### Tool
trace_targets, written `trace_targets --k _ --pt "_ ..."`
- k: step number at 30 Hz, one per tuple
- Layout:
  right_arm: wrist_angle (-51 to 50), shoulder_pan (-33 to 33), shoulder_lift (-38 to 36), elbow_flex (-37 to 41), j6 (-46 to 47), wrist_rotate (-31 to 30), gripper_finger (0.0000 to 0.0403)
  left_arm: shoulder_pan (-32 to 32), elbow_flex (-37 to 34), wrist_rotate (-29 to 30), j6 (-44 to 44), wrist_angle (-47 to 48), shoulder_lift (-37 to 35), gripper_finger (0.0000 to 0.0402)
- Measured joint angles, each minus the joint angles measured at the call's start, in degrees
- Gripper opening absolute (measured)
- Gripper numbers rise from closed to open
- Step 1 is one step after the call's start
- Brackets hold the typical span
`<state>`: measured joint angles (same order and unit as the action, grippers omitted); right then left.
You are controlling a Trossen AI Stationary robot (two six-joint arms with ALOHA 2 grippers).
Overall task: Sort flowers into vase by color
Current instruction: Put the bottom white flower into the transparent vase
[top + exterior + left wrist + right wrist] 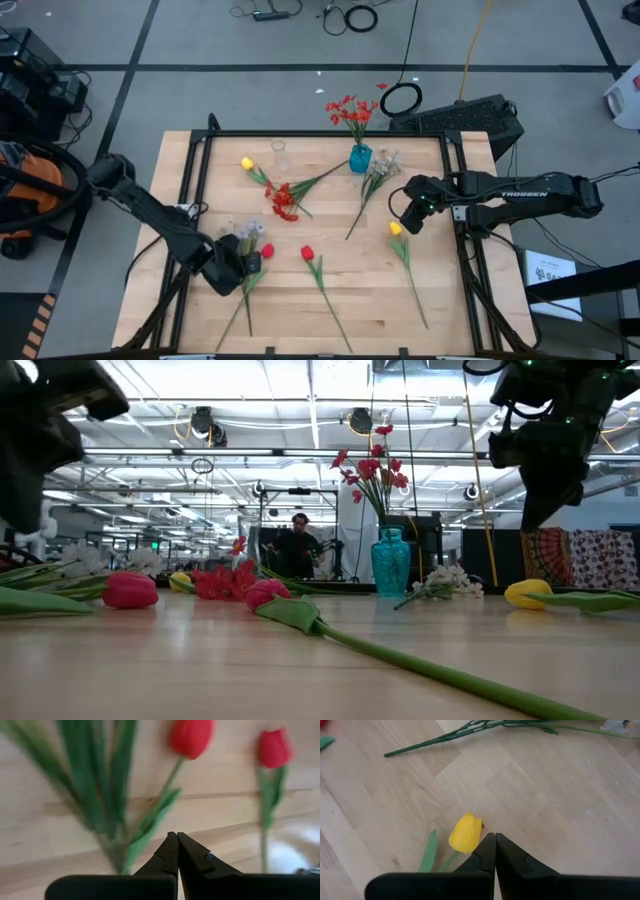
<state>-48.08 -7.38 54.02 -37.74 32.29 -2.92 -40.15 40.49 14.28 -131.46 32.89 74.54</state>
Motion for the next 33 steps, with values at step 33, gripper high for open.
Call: trace_targets --k 33 --pt "0.27 -0.02 0.00 0.00 1.51 -1.56 0.0000 0.03 -0.04 0.64 10.52 3.13 1.14 0.0021"
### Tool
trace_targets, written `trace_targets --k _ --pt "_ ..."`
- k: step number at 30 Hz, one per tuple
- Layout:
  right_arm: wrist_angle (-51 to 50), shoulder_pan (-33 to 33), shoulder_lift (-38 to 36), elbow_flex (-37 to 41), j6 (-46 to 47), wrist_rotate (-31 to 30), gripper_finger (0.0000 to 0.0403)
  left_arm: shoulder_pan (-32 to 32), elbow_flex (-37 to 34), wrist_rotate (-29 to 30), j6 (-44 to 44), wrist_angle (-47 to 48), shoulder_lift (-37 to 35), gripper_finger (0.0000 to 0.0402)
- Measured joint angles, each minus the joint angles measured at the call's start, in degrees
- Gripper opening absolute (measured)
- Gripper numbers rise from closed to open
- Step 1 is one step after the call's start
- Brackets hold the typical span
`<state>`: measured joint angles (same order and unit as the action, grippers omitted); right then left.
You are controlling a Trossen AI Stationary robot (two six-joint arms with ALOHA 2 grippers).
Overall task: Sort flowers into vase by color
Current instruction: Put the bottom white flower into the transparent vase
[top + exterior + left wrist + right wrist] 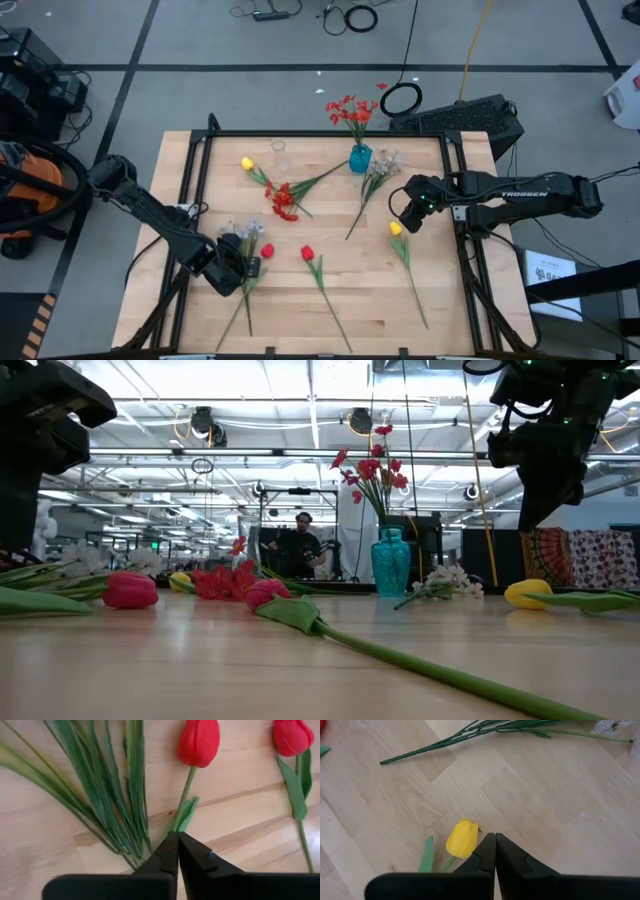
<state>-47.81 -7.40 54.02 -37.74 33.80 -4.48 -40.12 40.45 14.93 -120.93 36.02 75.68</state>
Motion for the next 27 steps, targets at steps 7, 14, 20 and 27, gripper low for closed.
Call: trace_targets --k 7,14,20,27 --pt "0.00 0.01 0.00 0.00 -0.01 -0.09 0.0000 0.02 0.00 0.25 -1.12 0.08 0.00 0.0104" --pt "0.00 0.00 0.00 0.00 -0.22 -0.21 0.0000 0.02 0.00 -1.35 -5.06 0.53 0.00 0.0168" --pt "0.00 0.00 0.00 0.00 -0.22 -0.32 0.0000 0.02 0.00 -5.29 -9.47 3.29 0.00 0.0171" --pt "0.00 0.00 0.00 0.00 -0.24 -0.33 0.0000 0.02 0.00 -6.92 -10.55 5.67 0.61 0.0171"
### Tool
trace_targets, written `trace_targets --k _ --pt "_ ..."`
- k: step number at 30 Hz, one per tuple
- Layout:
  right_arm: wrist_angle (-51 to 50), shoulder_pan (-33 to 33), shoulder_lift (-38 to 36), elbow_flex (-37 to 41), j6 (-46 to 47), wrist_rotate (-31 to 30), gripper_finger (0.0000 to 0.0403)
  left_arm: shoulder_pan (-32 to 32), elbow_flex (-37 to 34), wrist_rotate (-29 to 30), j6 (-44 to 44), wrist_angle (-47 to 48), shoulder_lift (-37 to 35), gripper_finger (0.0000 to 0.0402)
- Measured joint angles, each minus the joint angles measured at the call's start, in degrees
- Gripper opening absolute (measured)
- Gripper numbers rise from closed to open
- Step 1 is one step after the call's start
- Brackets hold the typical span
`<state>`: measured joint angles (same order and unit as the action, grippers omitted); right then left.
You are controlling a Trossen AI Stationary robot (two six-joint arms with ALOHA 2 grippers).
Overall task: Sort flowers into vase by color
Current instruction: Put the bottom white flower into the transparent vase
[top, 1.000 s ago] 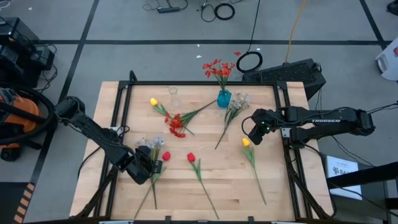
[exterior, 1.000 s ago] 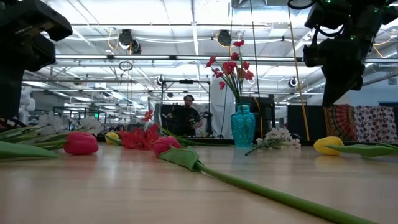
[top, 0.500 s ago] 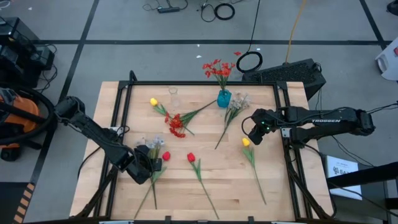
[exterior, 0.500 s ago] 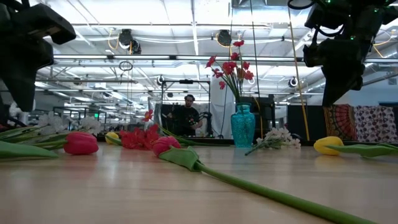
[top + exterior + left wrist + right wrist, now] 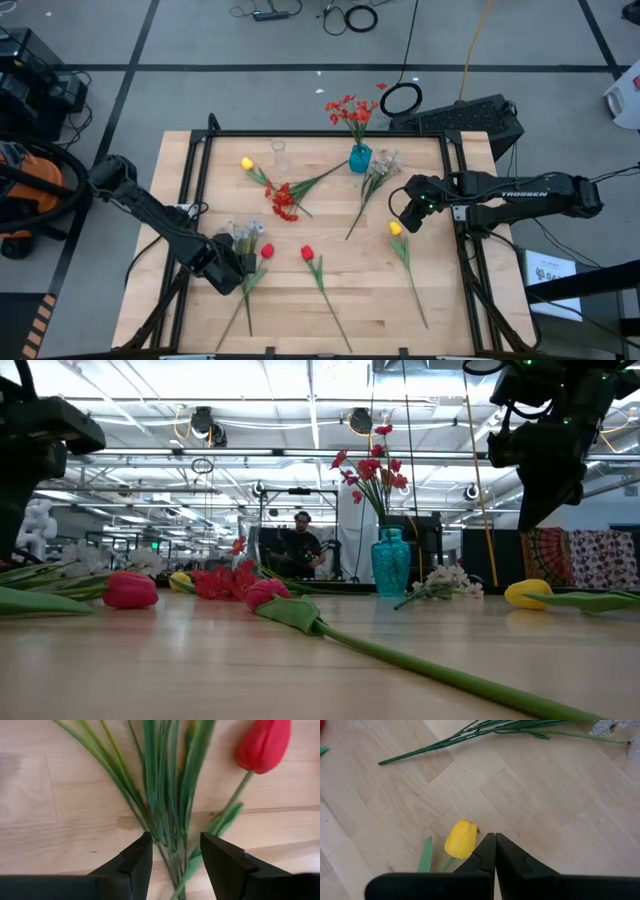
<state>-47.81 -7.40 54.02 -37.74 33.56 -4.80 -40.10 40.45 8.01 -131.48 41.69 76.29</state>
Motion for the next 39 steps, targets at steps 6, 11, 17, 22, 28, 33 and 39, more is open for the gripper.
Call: trace_targets --k 6,11,17,22,28,33,39 --pt "0.00 0.01 -0.01 0.00 0.02 0.00 0.0000 0.00 -0.02 -3.51 -0.22 -1.42 4.40 0.0171" --pt "0.00 0.00 -0.02 0.00 0.02 0.00 0.0000 0.00 -0.02 -3.47 -0.20 -6.14 8.19 0.0171" --pt "0.84 0.00 0.00 0.02 -0.15 0.00 0.0000 0.15 0.28 -3.10 -0.21 -7.08 11.67 0.0171" --pt "2.71 0.00 -0.02 0.02 -0.20 0.00 0.0000 2.24 0.31 -5.40 -0.20 -7.04 12.20 0.0159" --pt "3.53 0.01 -0.02 0.02 -0.79 0.00 0.0000 5.09 0.20 -6.34 -0.20 -7.06 12.33 0.0078" --pt "3.54 0.00 -0.02 0.02 -1.21 0.00 0.0000 6.38 0.22 -6.16 -0.23 -7.05 12.35 0.0013" --pt "3.54 0.00 -0.02 0.02 -2.62 0.01 0.0000 6.45 3.11 -0.48 -1.29 -0.02 11.45 0.0012"
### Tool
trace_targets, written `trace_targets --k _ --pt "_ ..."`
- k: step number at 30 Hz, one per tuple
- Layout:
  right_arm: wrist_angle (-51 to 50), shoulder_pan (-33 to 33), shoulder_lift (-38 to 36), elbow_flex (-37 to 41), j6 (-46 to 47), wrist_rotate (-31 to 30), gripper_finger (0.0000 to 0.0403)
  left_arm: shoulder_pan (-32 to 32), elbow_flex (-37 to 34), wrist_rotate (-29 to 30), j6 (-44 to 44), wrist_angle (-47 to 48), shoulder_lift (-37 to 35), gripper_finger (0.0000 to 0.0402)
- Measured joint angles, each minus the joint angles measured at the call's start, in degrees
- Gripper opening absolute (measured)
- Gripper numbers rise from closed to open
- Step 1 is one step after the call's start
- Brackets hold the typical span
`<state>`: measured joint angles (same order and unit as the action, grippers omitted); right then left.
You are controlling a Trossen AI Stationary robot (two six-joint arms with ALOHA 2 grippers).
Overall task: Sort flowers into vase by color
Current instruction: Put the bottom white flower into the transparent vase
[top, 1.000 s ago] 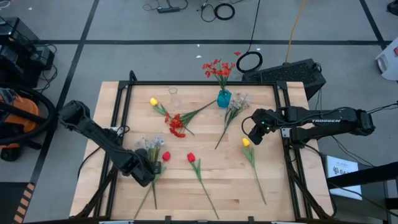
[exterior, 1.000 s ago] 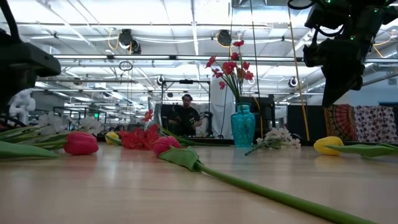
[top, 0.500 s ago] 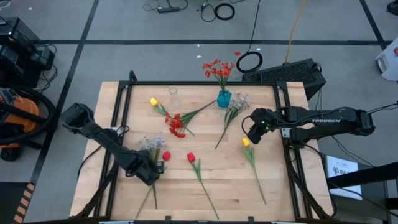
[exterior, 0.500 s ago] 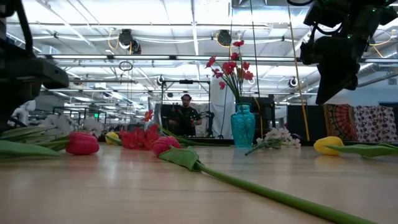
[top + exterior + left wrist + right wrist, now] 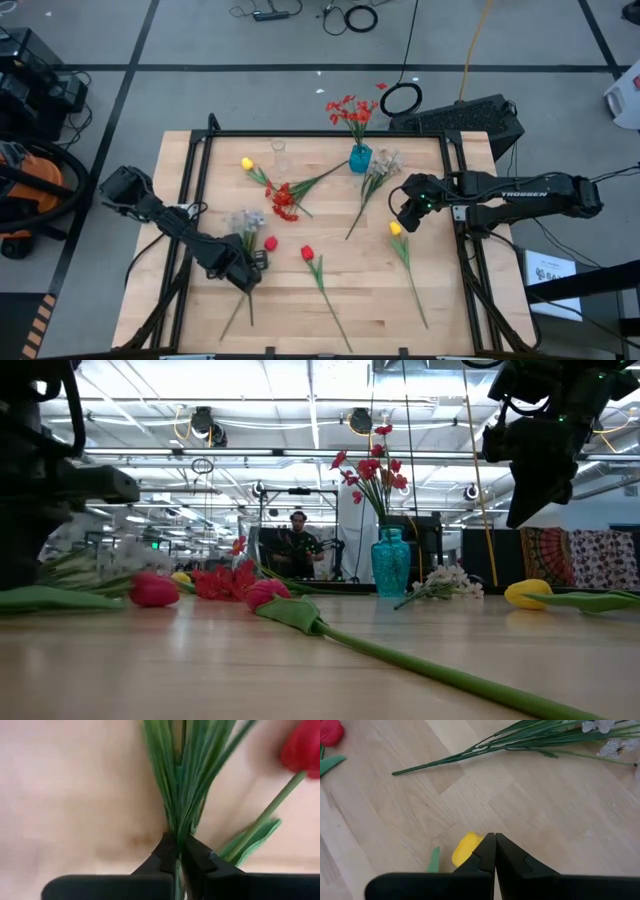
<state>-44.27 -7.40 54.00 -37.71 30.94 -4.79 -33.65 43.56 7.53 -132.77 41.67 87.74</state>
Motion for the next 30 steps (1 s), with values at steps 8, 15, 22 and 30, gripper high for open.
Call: trace_targets --k 8,15,22,30 --pt "0.61 0.01 0.02 0.00 -2.15 -0.01 0.0000 1.43 11.29 10.94 0.05 19.23 -0.45 0.0010" --pt "1.87 0.00 0.02 0.00 -4.48 -0.14 0.0000 4.51 21.25 26.42 1.99 30.49 -0.51 0.0009" --pt "3.78 0.00 0.02 0.00 -4.90 -0.18 0.0000 7.79 26.42 49.01 5.16 33.90 -0.58 0.0008" --pt "6.22 0.00 0.02 0.00 -4.77 -1.66 0.0000 18.10 28.54 64.21 24.54 33.84 -1.11 0.0008"
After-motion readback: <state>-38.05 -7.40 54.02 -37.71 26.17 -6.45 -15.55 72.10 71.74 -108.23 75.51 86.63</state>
